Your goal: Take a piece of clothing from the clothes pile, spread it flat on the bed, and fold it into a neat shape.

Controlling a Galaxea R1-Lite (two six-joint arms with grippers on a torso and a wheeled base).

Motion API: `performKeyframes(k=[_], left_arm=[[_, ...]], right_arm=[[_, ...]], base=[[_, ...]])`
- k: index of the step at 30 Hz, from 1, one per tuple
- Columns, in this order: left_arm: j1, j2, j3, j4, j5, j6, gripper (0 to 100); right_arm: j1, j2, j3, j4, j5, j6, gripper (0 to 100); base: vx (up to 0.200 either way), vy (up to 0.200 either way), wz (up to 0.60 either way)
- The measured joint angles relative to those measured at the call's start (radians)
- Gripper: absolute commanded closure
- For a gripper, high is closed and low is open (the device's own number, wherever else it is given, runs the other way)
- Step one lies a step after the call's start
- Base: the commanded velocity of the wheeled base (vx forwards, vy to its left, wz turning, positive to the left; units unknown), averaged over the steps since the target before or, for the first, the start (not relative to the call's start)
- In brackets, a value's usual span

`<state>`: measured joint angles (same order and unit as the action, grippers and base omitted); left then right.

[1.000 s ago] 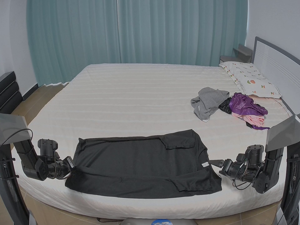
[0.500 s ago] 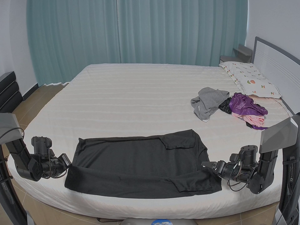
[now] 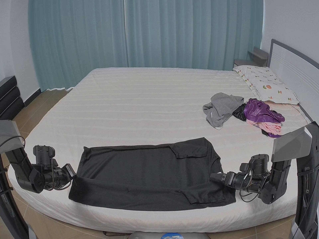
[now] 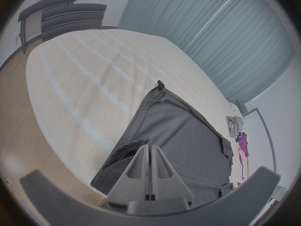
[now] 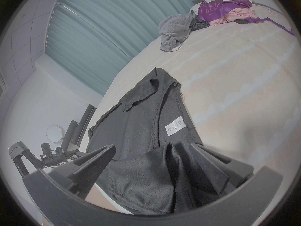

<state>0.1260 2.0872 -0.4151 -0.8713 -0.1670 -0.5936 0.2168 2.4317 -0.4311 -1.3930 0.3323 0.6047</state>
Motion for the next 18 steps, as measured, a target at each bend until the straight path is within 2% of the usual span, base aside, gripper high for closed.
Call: performKeyframes(k=[4,5,18], left_arm=[[0.0,0.002,0.0,0.0,0.0,0.0,100],[0.0,0.003,0.0,-0.001,0.0,0.0,100],[-0.001,0.002,0.012,-0.003,0.001,0.005,100]], right_arm=[[0.003,0.009,-0.006,0.003,0.0,-0.012,0],[0.005,0.013,-0.008,0.003,0.0,-0.017,100],[0.004,0.013,-0.005,0.011,-0.003,-0.04,100]], base=[[0.0,0.0,0.0],[0.0,0.0,0.0],[0.0,0.0,0.0]])
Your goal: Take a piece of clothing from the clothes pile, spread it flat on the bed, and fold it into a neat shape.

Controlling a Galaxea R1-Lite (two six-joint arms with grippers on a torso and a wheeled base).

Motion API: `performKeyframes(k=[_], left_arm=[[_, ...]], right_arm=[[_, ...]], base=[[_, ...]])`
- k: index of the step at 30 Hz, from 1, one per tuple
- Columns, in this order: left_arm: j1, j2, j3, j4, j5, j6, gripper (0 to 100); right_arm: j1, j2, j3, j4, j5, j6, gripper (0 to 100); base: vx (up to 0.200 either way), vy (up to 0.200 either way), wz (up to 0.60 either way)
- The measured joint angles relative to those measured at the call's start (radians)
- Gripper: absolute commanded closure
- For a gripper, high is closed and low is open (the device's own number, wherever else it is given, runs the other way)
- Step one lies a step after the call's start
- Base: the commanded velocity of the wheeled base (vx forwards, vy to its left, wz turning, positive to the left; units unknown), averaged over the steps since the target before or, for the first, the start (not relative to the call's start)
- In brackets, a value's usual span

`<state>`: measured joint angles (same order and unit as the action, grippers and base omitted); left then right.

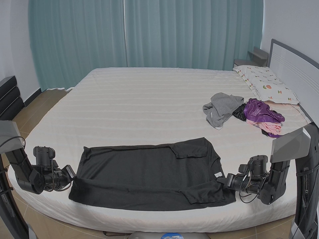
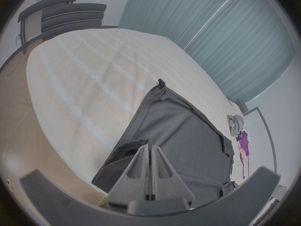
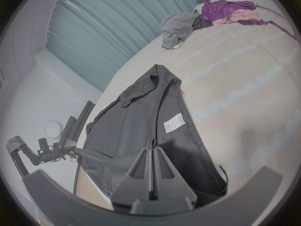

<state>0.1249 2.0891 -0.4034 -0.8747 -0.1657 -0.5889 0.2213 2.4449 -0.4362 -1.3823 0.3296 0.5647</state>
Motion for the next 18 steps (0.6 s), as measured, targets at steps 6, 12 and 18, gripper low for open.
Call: performKeyframes(k=[6,12,18], left_arm=[[-0.007,-0.026,0.022,0.004,0.0,0.004,100],[-0.021,-0.086,0.069,0.006,0.0,0.005,100],[-0.027,-0.146,0.121,0.001,0.0,0.007,100]], right_arm=[[-0.004,-0.059,0.029,0.027,-0.004,0.001,100],[-0.008,-0.153,0.098,0.031,0.001,0.01,100],[-0.01,-0.244,0.183,0.031,0.006,0.014,100]], base=[[0.0,0.0,0.0],[0.0,0.0,0.0],[0.0,0.0,0.0]])
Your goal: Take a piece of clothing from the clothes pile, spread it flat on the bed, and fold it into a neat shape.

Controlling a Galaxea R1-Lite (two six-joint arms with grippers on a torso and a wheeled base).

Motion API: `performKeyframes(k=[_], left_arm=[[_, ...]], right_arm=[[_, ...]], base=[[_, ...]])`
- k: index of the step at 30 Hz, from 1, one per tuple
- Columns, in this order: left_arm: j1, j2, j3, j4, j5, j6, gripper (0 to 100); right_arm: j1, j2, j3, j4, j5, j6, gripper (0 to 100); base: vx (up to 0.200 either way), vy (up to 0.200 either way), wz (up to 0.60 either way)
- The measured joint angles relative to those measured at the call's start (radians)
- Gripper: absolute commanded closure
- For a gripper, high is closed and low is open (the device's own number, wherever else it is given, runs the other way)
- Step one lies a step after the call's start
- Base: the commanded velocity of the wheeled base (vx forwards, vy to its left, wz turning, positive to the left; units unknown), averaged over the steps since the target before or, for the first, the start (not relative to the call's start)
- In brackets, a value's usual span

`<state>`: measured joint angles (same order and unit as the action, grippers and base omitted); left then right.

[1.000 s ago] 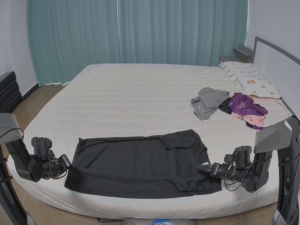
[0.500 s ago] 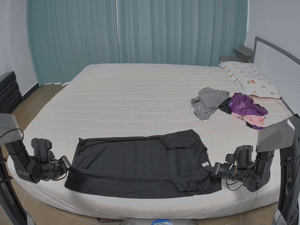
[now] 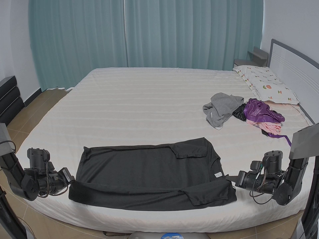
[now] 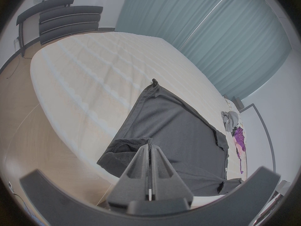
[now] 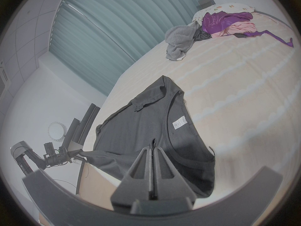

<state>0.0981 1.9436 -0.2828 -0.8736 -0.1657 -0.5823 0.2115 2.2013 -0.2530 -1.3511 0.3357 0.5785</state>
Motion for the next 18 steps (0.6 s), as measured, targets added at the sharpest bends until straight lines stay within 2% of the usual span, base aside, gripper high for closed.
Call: performKeyframes(k=[10,18], left_arm=[[0.01,-0.114,0.067,0.006,-0.002,0.005,100],[0.064,-0.174,0.116,0.005,-0.01,0.049,100]], right_arm=[[-0.006,-0.124,0.133,-0.004,0.007,0.0,100],[-0.007,-0.214,0.22,-0.004,0.072,-0.001,100]], base=[[0.0,0.0,0.0],[0.0,0.0,0.0]])
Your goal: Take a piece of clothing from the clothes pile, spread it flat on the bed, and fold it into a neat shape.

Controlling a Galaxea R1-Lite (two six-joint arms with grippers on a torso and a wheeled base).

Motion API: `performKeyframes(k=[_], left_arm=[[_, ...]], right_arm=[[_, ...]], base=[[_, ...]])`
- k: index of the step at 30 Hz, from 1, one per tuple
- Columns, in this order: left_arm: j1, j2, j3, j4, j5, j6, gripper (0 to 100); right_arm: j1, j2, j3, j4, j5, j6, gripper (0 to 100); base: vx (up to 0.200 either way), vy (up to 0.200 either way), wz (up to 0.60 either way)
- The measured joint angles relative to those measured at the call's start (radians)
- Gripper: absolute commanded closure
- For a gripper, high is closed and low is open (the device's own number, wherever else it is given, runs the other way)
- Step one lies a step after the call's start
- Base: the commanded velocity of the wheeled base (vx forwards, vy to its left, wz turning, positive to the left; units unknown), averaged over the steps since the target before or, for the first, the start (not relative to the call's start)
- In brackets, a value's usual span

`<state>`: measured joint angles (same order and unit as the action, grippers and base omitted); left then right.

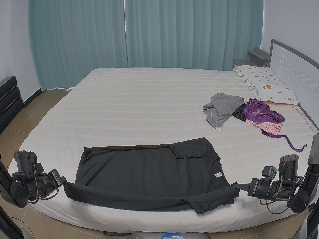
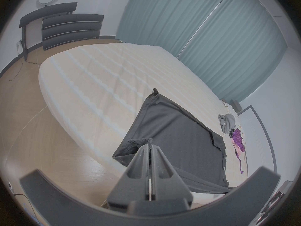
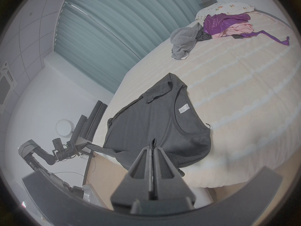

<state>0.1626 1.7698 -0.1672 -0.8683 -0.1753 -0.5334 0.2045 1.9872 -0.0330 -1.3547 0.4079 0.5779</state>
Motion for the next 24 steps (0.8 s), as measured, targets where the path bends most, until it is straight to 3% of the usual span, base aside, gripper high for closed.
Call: performKeyframes(k=[16,24], left_arm=[[0.01,-0.02,0.074,0.003,-0.002,0.006,100],[0.01,0.049,0.044,-0.007,-0.004,0.003,100]], right_arm=[[0.009,-0.052,0.015,0.085,-0.01,-0.012,100],[0.005,-0.032,0.001,0.077,-0.009,-0.013,100]], base=[[0.0,0.0,0.0],[0.0,0.0,0.0]])
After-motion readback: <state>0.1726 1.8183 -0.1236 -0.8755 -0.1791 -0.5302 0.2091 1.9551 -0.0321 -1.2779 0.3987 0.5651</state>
